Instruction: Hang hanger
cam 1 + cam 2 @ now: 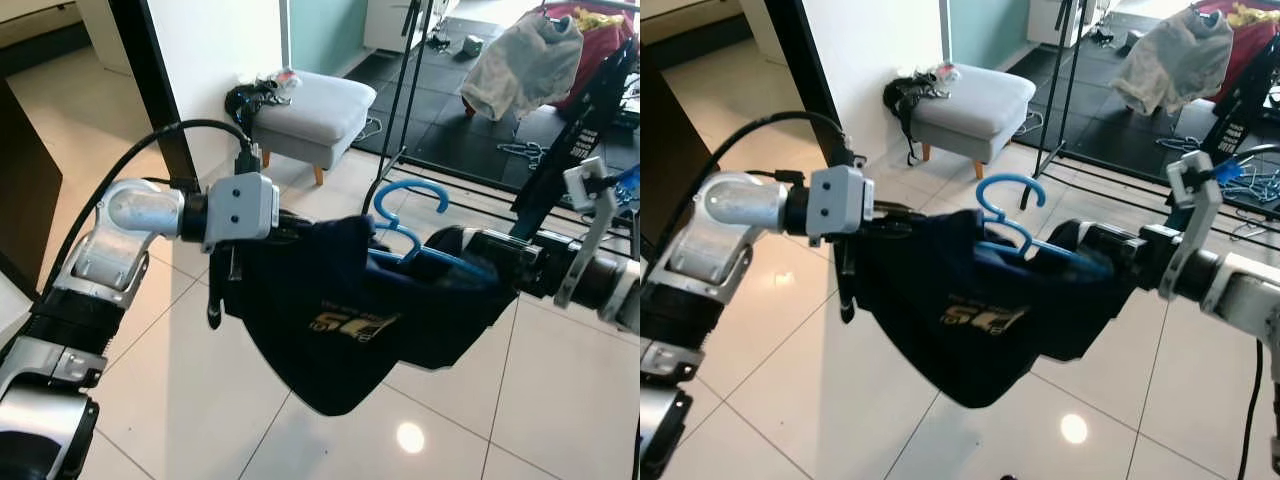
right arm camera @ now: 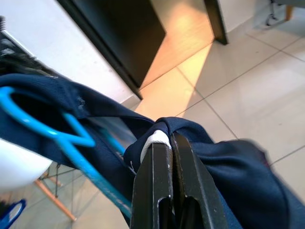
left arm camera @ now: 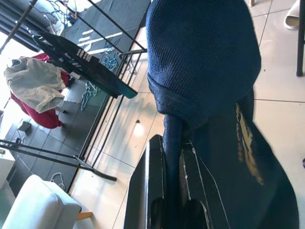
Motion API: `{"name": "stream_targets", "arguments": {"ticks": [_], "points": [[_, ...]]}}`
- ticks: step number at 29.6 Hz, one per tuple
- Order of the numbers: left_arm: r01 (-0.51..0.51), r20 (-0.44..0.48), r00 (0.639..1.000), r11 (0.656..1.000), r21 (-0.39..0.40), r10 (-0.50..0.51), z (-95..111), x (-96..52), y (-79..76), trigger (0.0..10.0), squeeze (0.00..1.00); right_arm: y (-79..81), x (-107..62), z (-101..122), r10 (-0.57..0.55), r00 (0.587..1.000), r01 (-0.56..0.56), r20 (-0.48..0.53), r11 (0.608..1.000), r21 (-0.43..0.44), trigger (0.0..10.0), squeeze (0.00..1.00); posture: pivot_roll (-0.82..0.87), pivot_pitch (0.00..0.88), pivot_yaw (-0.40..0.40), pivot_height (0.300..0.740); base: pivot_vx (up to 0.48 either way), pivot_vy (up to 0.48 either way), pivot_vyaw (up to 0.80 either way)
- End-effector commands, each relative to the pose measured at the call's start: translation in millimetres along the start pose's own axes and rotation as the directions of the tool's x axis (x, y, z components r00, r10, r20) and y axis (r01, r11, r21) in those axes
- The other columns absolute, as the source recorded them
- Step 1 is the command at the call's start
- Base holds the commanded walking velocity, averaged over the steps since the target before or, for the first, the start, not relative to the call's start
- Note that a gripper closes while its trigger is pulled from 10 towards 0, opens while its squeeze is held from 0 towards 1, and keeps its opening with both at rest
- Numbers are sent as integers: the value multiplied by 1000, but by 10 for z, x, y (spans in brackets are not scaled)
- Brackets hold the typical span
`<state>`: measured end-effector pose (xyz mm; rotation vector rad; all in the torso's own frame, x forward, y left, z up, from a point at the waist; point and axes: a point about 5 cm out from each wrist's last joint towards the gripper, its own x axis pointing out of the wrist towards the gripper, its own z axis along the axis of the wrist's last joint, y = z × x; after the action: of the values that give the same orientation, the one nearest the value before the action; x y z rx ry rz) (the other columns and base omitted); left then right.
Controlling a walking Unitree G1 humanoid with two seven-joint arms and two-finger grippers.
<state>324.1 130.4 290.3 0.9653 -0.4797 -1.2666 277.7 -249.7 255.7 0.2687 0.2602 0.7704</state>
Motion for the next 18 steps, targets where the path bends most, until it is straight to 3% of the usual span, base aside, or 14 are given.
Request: {"name": "stream_targets", "arguments": {"ticks": [1,5,7,10,13,18], "points": [[2,-19,1000,999,47,-1,29,11,43,10000,0,108,54,42,58,998,-58,-22,998,-23,0,0,-33,135,-5,740,0,0,0],[-26,-31,999,997,72,28,34,67,60,10000,0,150,93,77,83,996,-83,-15,996,-24,0,0,-33,134,-3,740,0,0,0],[-39,-65,997,989,140,48,7,114,42,10000,0,196,127,148,111,994,-110,12,994,-26,0,0,-34,132,-4,740,0,0,0],[-32,-65,997,986,162,43,16,137,16,10000,0,208,129,180,116,993,-115,21,993,-31,0,0,-32,131,-3,740,0,0,0],[9,-96,995,970,244,14,17,229,-87,10000,0,210,123,307,104,993,-101,55,994,-46,0,0,-24,126,2,740,0,0,0],[5,-160,986,958,288,43,-74,241,-68,10000,0,173,84,413,73,995,-68,72,995,-69,0,0,-24,122,3,740,0,0,0]]}}
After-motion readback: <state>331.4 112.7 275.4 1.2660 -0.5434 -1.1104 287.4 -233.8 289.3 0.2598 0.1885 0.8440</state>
